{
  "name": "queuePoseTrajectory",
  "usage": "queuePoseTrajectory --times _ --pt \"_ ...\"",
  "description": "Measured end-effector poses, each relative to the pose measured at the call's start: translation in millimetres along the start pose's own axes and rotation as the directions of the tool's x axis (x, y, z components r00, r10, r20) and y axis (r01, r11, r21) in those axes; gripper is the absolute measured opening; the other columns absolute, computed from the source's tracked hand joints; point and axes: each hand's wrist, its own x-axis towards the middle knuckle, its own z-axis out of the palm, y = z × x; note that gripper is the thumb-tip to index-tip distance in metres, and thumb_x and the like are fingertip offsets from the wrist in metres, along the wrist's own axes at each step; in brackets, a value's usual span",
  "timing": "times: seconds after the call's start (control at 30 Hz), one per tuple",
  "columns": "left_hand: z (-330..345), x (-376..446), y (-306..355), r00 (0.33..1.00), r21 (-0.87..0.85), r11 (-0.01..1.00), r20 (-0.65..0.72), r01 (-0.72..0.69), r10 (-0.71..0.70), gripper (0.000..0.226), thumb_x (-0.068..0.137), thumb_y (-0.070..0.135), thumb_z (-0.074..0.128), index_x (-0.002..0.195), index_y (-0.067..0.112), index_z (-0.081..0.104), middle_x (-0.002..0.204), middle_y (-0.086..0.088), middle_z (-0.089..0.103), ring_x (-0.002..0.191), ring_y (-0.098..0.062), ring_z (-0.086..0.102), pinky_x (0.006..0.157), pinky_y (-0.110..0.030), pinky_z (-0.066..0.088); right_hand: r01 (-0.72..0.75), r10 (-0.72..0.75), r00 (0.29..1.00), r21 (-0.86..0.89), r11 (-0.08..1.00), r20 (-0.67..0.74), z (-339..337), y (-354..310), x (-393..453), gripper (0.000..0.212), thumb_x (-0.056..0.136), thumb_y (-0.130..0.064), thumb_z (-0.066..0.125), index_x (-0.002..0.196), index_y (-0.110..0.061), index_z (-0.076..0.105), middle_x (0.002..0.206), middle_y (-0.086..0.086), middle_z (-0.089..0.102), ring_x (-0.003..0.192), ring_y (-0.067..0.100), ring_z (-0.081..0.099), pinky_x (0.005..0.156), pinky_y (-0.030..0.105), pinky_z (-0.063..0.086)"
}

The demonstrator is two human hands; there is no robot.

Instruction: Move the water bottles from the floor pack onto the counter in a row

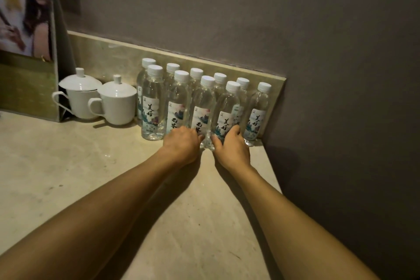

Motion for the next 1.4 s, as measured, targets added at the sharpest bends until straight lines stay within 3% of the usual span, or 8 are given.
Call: queuePoseTrajectory --times 0.5,0.6,0.73,0.83,0.93,1.0,1.1,1.4 --pt "-1.0 -3.4 -3.9 0.999 -0.012 1.0 -0.031 -0.018 0.018 0.04 0.1 0.048 0.039 0.098 0.015 0.061 0.072 -0.001 0.047 0.075 -0.019 0.053 0.066 -0.032 0.045 -0.101 0.084 0.99 0.149 0.984 0.115 -12.1 -1.1 -4.8 0.071 0.09 -0.047 0.058 0.139 -0.004 0.031 0.143 0.017 0.044 0.129 0.036 0.046 0.1 0.043 0.043" --pt "-9.1 -10.9 2.3 0.999 0.039 0.999 -0.044 0.016 -0.015 0.043 0.098 0.053 0.039 0.089 0.016 0.059 0.073 -0.003 0.047 0.075 -0.02 0.051 0.066 -0.033 0.042 -0.112 0.09 0.989 0.194 0.975 0.116 -19.0 2.7 -10.1 0.064 0.09 -0.044 0.061 0.135 -0.006 0.035 0.14 0.017 0.046 0.127 0.035 0.047 0.098 0.042 0.042" --pt "-18.2 -19.3 18.7 1.0 0.006 1.0 -0.008 0.017 -0.017 0.046 0.098 0.052 0.04 0.078 0.013 0.052 0.072 -0.005 0.051 0.073 -0.021 0.056 0.072 -0.035 0.053 -0.104 0.083 0.992 0.235 0.966 0.097 -31.3 12.4 -17.9 0.059 0.088 -0.04 0.063 0.132 -0.008 0.04 0.137 0.014 0.05 0.124 0.034 0.049 0.098 0.041 0.044" --pt "-26.3 -25.7 38.0 1.0 -0.06 0.998 -0.008 0.009 -0.01 0.04 0.099 0.046 0.042 0.077 0.014 0.055 0.068 -0.003 0.051 0.066 -0.018 0.055 0.063 -0.032 0.049 -0.068 0.055 0.997 0.242 0.968 0.059 -49.0 20.1 -23.9 0.045 0.088 -0.036 0.061 0.122 -0.009 0.048 0.126 0.013 0.057 0.115 0.034 0.055 0.094 0.046 0.048" --pt "-34.3 -37.7 65.9 0.999 -0.104 0.995 -0.045 -0.007 0.003 0.04 0.1 0.041 0.04 0.073 0.016 0.054 0.068 -0.003 0.055 0.061 -0.014 0.053 0.055 -0.028 0.042 -0.036 0.028 0.999 0.312 0.949 0.028 -76.8 32.4 -32.8 0.038 0.089 -0.03 0.06 0.121 -0.01 0.053 0.121 0.012 0.06 0.109 0.029 0.059 0.093 0.048 0.051" --pt "-39.3 -47.1 89.8 0.998 -0.126 0.992 -0.065 -0.02 0.012 0.039 0.1 0.039 0.039 0.073 0.016 0.055 0.074 -0.006 0.06 0.066 -0.018 0.058 0.061 -0.032 0.051 0.009 -0.006 1.0 0.32 0.947 -0.01 -98.8 46.1 -39.5 0.032 0.09 -0.029 0.06 0.116 -0.011 0.058 0.117 0.009 0.062 0.106 0.026 0.06 0.092 0.045 0.051" --pt "-49.3 -64.1 136.6 0.993 -0.111 0.993 -0.111 -0.051 0.039 0.04 0.099 0.039 0.036 0.089 0.011 0.063 0.086 -0.011 0.063 0.082 -0.03 0.063 0.076 -0.04 0.056 0.057 -0.039 0.997 0.298 0.953 -0.067 -136.0 75.3 -50.6 0.024 0.091 -0.029 0.057 0.107 -0.012 0.063 0.108 0.006 0.065 0.098 0.018 0.057 0.087 0.035 0.049" --pt "-53.4 -123.6 313.6 0.979 -0.162 0.968 -0.099 -0.191 0.177 0.028 0.098 0.028 0.047 0.113 0.013 0.066 0.113 -0.016 0.063 0.102 -0.036 0.062 0.078 -0.039 0.048 0.04 0.023 0.973 0.266 0.963 -0.23 -250.9 198.6 -102.7 0.017 0.09 -0.029 0.057 0.088 -0.017 0.068 0.087 0.002 0.07 0.087 0.022 0.066 0.074 0.028 0.05"
